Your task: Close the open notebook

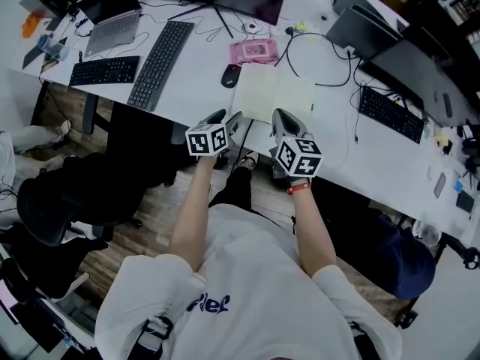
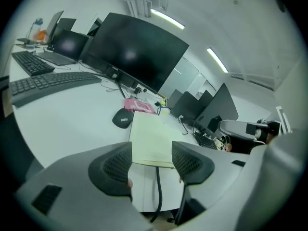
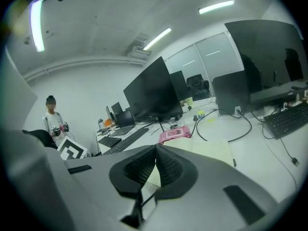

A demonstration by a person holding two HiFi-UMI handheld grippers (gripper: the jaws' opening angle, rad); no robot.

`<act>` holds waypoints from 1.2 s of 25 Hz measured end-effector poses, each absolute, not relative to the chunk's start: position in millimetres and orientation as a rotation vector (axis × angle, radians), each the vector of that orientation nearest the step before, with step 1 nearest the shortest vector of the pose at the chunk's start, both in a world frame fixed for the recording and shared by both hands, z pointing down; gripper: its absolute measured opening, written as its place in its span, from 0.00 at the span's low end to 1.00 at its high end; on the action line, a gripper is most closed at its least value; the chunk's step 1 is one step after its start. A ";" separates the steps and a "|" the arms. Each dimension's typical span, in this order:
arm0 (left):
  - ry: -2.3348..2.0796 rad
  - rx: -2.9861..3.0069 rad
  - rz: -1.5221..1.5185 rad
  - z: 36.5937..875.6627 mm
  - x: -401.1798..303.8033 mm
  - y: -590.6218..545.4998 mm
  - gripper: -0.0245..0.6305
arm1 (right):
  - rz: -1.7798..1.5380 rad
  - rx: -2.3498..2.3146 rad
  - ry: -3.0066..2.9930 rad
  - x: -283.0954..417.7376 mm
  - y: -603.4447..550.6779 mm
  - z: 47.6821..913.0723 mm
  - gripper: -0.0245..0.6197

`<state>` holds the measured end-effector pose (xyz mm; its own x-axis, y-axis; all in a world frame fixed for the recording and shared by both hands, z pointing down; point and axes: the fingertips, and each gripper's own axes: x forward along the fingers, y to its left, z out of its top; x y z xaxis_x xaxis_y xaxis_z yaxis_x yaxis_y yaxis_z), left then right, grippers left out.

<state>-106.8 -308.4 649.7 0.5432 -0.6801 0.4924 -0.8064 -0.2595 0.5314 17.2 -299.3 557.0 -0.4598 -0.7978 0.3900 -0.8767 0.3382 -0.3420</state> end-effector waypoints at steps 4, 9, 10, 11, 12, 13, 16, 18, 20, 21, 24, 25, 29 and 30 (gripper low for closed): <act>-1.183 1.963 0.225 665.3 -107.2 -320.0 0.43 | 0.819 1.536 -2.417 18.9 -311.3 570.6 0.06; -1.167 1.910 0.246 685.6 -106.7 -332.9 0.43 | 0.857 1.538 -2.392 23.1 -322.8 582.6 0.06; -1.168 1.899 0.257 689.9 -107.2 -334.6 0.43 | 0.865 1.538 -2.386 24.1 -323.8 585.3 0.06; -1.168 1.890 0.267 693.8 -107.6 -336.4 0.43 | 0.873 1.538 -2.382 24.9 -325.0 587.7 0.06; -1.166 1.884 0.276 697.2 -107.6 -338.3 0.43 | 0.881 1.540 -2.378 25.7 -326.2 589.6 0.06; -1.162 1.879 0.283 700.2 -107.2 -340.2 0.43 | 0.887 1.541 -2.377 26.5 -327.6 591.0 0.06; -1.152 1.862 0.304 707.1 -105.3 -345.2 0.43 | 0.900 1.545 -2.373 29.0 -332.3 592.8 0.06; -1.155 1.848 0.331 710.6 -104.9 -347.3 0.43 | 0.908 1.550 -2.371 31.3 -335.7 592.5 0.06; -1.164 1.837 0.370 713.9 -105.3 -348.2 0.43 | 0.917 1.556 -2.367 33.8 -338.5 592.7 0.06; -1.169 1.836 0.391 714.9 -105.7 -348.5 0.43 | 0.922 1.559 -2.366 34.9 -339.7 593.0 0.06; -1.192 1.839 0.480 717.4 -108.5 -350.0 0.36 | 0.941 1.577 -2.363 39.4 -344.1 592.6 0.06; -1.199 1.839 0.513 718.5 -109.7 -349.6 0.30 | 0.950 1.586 -2.362 41.1 -344.9 592.4 0.06; -1.186 1.829 0.554 722.3 -109.5 -345.5 0.21 | 0.995 1.619 -2.363 45.9 -342.7 595.0 0.06; -1.189 1.824 0.555 722.7 -109.6 -345.5 0.21 | 1.003 1.622 -2.363 46.7 -342.4 595.9 0.06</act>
